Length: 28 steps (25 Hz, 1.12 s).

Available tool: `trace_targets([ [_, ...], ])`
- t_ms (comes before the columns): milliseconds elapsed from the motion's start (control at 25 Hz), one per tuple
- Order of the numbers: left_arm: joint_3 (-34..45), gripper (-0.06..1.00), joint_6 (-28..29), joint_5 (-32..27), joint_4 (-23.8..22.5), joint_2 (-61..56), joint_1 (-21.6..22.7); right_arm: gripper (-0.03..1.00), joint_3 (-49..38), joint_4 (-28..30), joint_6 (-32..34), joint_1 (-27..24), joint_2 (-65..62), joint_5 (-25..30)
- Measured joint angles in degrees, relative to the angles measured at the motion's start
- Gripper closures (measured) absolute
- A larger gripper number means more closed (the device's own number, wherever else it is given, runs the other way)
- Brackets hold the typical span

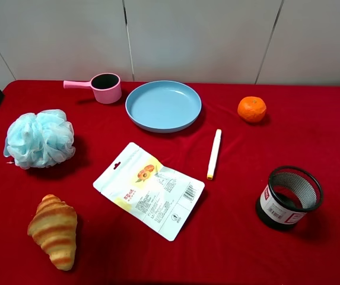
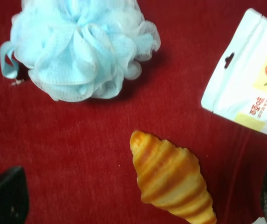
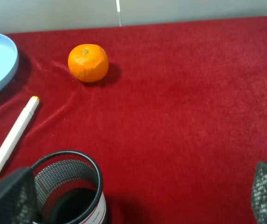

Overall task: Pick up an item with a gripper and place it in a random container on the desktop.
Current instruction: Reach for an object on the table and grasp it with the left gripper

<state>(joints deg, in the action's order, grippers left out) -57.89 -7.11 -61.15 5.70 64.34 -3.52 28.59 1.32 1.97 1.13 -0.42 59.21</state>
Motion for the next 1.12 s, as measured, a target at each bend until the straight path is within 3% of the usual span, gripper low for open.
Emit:
trace_targets([
  [720,-0.5,-0.05,-0.4,0.4,-4.5,14.8,0.0,0.28,0.0,0.0,0.0,0.0,0.0,0.0],
  [1120,-8.4,-0.05,-1.1,1.2,-9.4,24.3,-3.2,0.28,0.0,0.0,0.0,0.0,0.0,0.0],
])
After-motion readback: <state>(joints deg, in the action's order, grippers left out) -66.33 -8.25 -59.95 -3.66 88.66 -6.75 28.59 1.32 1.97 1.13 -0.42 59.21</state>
